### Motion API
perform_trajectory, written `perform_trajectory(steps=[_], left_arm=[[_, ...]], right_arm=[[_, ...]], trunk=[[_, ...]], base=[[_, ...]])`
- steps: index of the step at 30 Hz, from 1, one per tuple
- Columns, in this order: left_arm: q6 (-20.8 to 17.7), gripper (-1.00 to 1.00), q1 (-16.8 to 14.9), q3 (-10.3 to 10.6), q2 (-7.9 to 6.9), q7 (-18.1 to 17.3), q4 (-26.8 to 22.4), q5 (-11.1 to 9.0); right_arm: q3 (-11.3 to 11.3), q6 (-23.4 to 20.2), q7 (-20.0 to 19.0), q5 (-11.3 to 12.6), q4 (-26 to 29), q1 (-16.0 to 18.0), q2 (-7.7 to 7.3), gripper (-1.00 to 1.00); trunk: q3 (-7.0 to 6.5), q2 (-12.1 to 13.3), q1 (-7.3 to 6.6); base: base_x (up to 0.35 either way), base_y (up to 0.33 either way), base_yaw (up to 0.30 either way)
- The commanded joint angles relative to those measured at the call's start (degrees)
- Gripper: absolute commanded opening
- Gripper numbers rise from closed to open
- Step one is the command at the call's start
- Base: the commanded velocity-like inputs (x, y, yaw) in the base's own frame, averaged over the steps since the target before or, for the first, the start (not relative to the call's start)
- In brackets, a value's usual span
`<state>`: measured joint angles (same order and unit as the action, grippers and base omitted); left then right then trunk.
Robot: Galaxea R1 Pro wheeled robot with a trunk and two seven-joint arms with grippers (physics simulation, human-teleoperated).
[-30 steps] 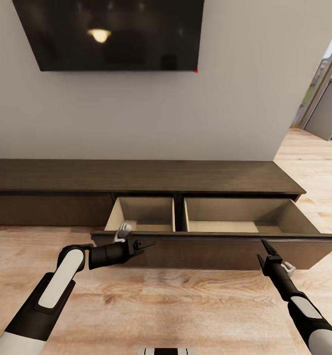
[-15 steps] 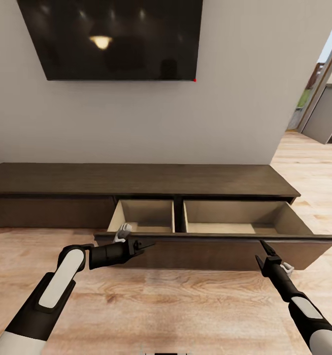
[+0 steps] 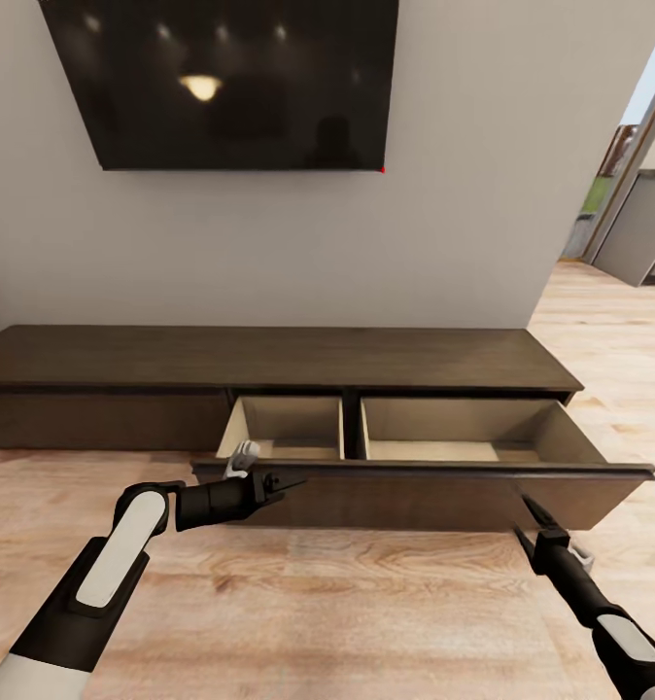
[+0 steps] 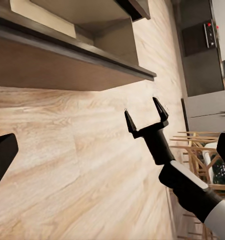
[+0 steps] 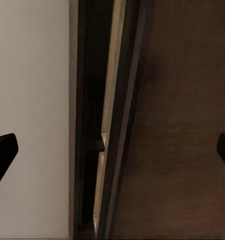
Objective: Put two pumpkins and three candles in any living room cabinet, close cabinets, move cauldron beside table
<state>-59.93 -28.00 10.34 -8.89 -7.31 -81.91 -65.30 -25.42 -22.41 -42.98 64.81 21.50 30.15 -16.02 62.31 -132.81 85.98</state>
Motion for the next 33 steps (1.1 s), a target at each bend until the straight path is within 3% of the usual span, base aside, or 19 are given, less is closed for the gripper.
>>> perform_trajectory(steps=[1, 5, 10, 14, 33], left_arm=[[-0.1, 1.0, 0.0, 0.0, -0.04, -0.6, 0.0, 0.6], [-0.1, 1.0, -0.1, 0.0, -0.06, -0.6, 0.1, 0.6], [-0.1, 1.0, -0.1, 0.0, -0.07, -0.6, 0.0, 0.6], [-0.1, 1.0, -0.1, 0.0, -0.01, -0.6, 0.0, 0.6], [-0.1, 1.0, -0.2, 0.2, 0.05, -0.6, -0.1, 0.7]], right_arm=[[-0.1, -1.1, -0.2, 0.4, 0.0, -0.3, -0.18, 1.0], [-0.4, -3.4, -1.3, 0.5, 0.1, -2.2, -0.71, 1.0], [-0.6, -4.2, -7.2, 0.5, 0.1, -4.2, -1.19, 1.0], [-0.7, -4.1, -9.5, 0.7, 0.0, -4.8, -1.28, 1.0], [-1.0, -1.9, -11.2, 0.9, 0.0, -9.3, -1.41, 1.0]], trunk=[[-0.14, 0.4, -0.24], [-0.86, 2.0, -1.12], [-1.76, 4.0, -2.22], [-2.48, 5.6, -3.09], [-5.89, 13.2, -7.27]], base=[[-0.063, 0.026, 0.0], [-0.138, 0.076, 0.0], [-0.07, 0.034, 0.0], [-0.02, 0.01, 0.0], [-0.002, 0.001, 0.0]])
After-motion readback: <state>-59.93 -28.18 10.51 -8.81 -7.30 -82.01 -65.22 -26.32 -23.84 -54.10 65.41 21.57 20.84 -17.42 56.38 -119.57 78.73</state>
